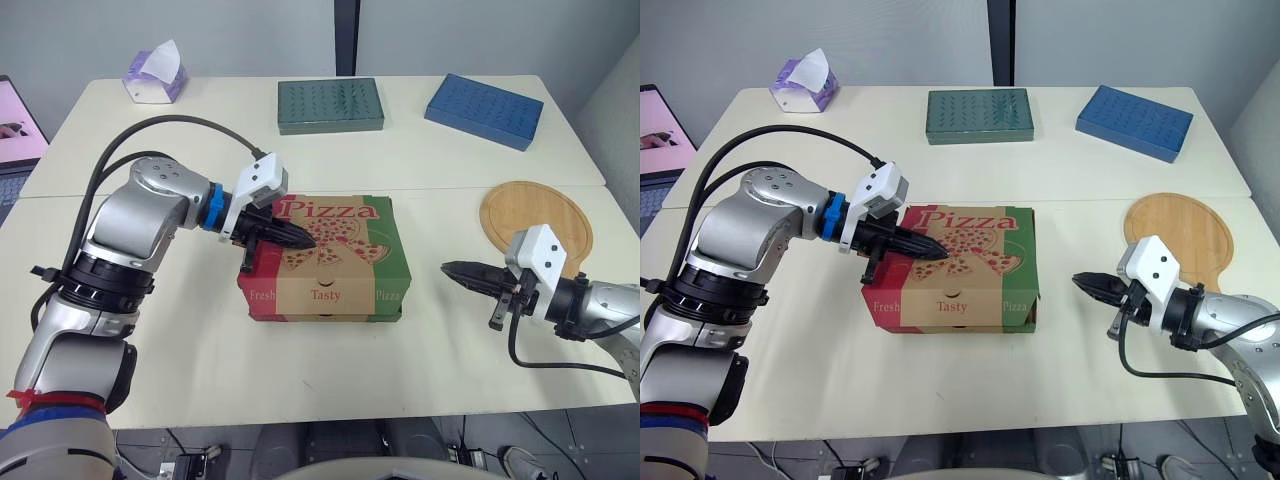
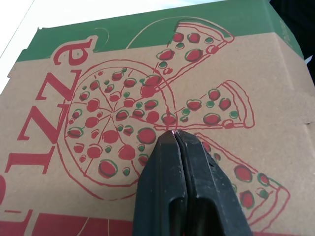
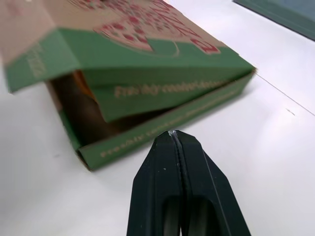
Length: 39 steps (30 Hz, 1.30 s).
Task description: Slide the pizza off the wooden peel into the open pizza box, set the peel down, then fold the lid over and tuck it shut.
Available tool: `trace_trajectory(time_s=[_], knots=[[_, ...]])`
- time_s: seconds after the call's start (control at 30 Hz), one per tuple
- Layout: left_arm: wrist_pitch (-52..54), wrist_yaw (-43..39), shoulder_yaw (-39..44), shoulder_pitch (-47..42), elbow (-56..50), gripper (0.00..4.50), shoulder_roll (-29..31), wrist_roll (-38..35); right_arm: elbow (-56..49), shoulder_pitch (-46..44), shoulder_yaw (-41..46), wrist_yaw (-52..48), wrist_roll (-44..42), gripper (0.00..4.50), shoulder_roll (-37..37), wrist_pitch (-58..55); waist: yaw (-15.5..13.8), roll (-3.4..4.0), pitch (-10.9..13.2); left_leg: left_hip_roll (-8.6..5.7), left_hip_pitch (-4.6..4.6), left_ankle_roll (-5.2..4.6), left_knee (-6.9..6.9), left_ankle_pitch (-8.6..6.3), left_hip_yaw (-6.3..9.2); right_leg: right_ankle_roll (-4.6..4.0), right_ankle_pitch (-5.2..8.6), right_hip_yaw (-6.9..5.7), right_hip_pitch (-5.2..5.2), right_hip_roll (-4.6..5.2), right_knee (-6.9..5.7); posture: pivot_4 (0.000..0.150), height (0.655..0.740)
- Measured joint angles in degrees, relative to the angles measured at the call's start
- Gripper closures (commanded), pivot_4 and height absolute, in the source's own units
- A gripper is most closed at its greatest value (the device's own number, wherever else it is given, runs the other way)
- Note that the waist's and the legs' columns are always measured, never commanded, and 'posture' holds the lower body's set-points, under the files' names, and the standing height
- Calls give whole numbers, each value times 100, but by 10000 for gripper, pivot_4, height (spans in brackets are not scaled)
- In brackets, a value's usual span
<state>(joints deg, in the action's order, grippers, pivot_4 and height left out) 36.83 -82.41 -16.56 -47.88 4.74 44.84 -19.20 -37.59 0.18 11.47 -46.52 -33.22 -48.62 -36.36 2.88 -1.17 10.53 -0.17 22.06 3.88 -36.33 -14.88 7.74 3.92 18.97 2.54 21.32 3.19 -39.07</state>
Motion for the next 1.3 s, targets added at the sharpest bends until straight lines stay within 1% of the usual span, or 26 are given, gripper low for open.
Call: trace_trajectory(time_s=[0.2, 0.23, 0.3, 0.4, 0.57, 0.6, 0.9, 1.1, 1.3], knots=[[-30, 30, -8, 107, 6, 45000, -64, 40, -467, -214, -271, -78, -191, 44490, -68, -78, -3, 0, 0, 0, 3, 0, -4, 0, 3, 0, 0, -2, 0, 0, 0, 1500, 7400], [-36, 32, -7, 102, 14, 45000, -77, 40, -538, -313, -363, -67, -224, 42910, -65, -120, -4, 0, 0, 0, 4, 0, -8, 0, 3, 0, 0, -2, 0, 0, 0, 1500, 7400], [-80, 30, -6, 65, 43, 45000, -83, 40, -655, -478, -438, -48, -270, 38413, -50, -158, -4, 0, 0, 0, 6, 0, -10, 0, 3, 0, 0, -2, 0, 0, 0, 1500, 7400], [-125, 25, -1, -9, 39, 45000, -85, 38, -728, -658, -710, -98, -129, 28389, -132, -84, -5, 0, 0, -1, 6, 0, -12, 0, 4, 0, 0, -3, -1, 0, 0, 1500, 7400], [-117, -37, 0, -9, -41, 45000, -126, 0, -658, -906, -1418, -80, 683, 9521, -197, 342, 1, 0, 0, 0, 7, 0, -15, 0, 4, 0, 0, -3, 1, 0, -1, 1500, 7400], [-117, -56, 0, -9, -64, 45000, -130, -4, -613, -949, -1494, -71, 786, 7681, -195, 396, 1, 0, 0, -1, 7, 0, -16, 0, 3, 1, 0, -3, 1, 0, -1, 1500, 7400], [-202, -220, -14, -7, -229, 45000, -133, 5, -311, -1038, -1809, 39, 1575, 7681, -32, 829, -2, 0, 0, -1, 8, 0, -21, 0, 4, 0, 0, -3, 1, 0, -3, 1500, 7400], [-243, -289, -173, 13, -245, 45000, -151, 27, -152, -1040, -2007, 156, 2068, 7681, 182, 1146, 3, 0, 0, -1, 9, 0, -26, 0, 4, 0, 0, -3, 0, 0, -7, 1500, 7400], [-253, -330, -186, 190, -418, 45000, -149, 37, -87, -1004, -2116, 191, 2324, 7681, 376, 1243, 5, 0, 0, -1, 9, 0, -29, 0, 5, 0, 0, -3, 0, 0, -10, 1500, 7400]])
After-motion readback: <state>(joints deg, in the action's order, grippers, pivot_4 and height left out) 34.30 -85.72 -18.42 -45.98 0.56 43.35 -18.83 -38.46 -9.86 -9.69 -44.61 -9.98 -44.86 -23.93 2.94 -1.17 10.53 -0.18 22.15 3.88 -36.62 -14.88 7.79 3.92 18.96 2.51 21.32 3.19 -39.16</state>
